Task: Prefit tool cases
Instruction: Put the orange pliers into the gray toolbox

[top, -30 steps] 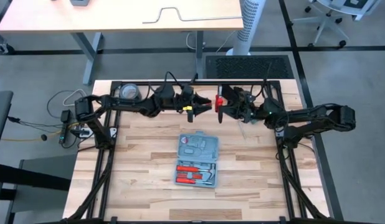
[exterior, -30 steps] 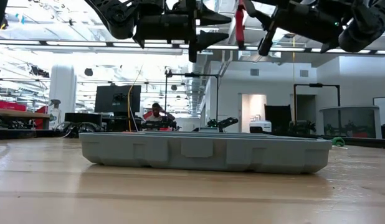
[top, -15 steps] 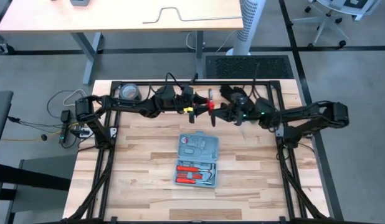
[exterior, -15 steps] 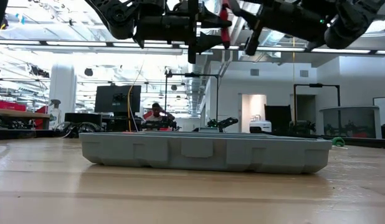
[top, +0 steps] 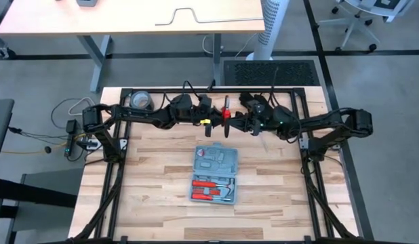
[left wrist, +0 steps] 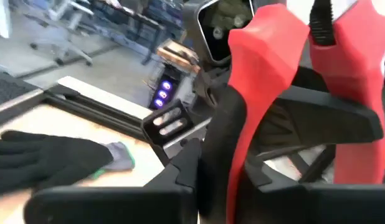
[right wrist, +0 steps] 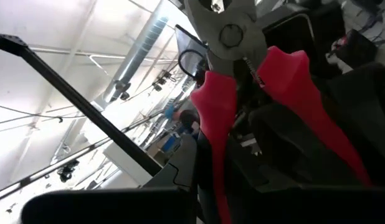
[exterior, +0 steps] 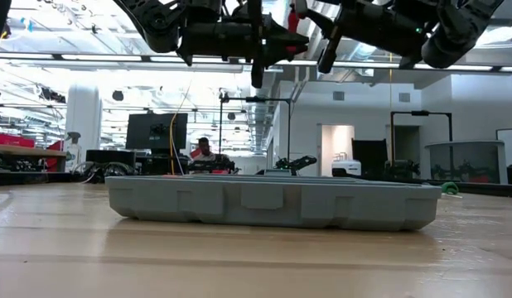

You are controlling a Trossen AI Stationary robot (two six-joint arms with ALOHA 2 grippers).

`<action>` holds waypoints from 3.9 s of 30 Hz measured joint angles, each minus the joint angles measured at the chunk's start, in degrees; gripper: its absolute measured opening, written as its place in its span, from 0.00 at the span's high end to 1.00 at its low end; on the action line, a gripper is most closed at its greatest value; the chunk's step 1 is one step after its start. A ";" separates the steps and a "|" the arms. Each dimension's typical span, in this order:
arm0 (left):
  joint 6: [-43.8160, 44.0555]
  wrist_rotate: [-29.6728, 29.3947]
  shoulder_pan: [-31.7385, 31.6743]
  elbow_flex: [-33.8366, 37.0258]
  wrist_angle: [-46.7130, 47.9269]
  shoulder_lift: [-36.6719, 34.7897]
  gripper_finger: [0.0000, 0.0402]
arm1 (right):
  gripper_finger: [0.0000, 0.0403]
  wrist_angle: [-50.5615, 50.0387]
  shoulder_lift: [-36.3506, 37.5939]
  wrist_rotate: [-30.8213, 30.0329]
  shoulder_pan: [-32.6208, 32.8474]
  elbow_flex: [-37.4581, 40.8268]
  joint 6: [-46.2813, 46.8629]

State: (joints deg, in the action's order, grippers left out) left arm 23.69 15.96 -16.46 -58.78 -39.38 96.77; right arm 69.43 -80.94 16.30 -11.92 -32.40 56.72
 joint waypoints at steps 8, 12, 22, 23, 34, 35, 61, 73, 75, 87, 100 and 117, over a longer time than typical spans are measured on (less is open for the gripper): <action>1.71 1.65 -0.25 0.01 2.54 0.02 0.91 | 0.79 -1.42 -0.01 0.37 -1.53 0.06 1.27; 2.27 2.56 -0.96 0.02 2.78 -0.02 0.91 | 0.60 -1.00 0.08 1.23 -2.88 0.13 3.17; 1.14 6.28 -2.60 0.02 7.42 -1.11 0.91 | 0.47 -0.04 0.10 6.56 -5.73 0.46 5.16; -0.02 6.25 -2.64 0.02 10.02 -1.70 0.91 | 0.48 -0.03 0.48 7.07 -6.24 1.05 5.56; -15.99 6.58 -2.29 0.02 38.79 -6.86 0.91 | 0.56 -2.07 8.37 7.44 -10.69 10.07 5.83; -16.58 6.75 -2.06 0.02 40.00 -6.86 0.91 | 0.57 -2.89 8.80 7.40 -10.67 10.57 5.64; -14.05 -11.36 14.67 0.02 56.79 -6.72 0.91 | 0.67 -34.56 9.41 3.07 -2.30 11.19 -9.16; -21.05 -9.17 16.02 -10.91 68.58 6.40 0.91 | 0.67 -36.77 13.03 1.30 -4.83 11.12 -9.30; -22.83 -10.32 15.96 -14.30 71.94 9.03 0.91 | 0.67 -38.69 14.21 1.32 -5.21 11.11 -9.85; -29.25 -12.83 18.35 -26.48 81.30 21.00 0.91 | 0.67 -50.15 16.03 -0.63 -3.80 11.19 -12.43; -25.94 -16.30 18.63 -28.35 85.46 22.10 0.79 | 0.67 -50.99 16.03 -4.89 0.51 11.17 -12.39; -22.93 -21.55 18.46 -29.29 90.23 17.30 0.68 | 0.69 -52.61 16.01 -10.30 8.63 11.15 -9.81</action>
State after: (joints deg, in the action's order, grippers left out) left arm 0.75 -5.59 2.00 -88.07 50.85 114.07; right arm 16.81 -64.93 6.00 -3.29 -21.26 46.92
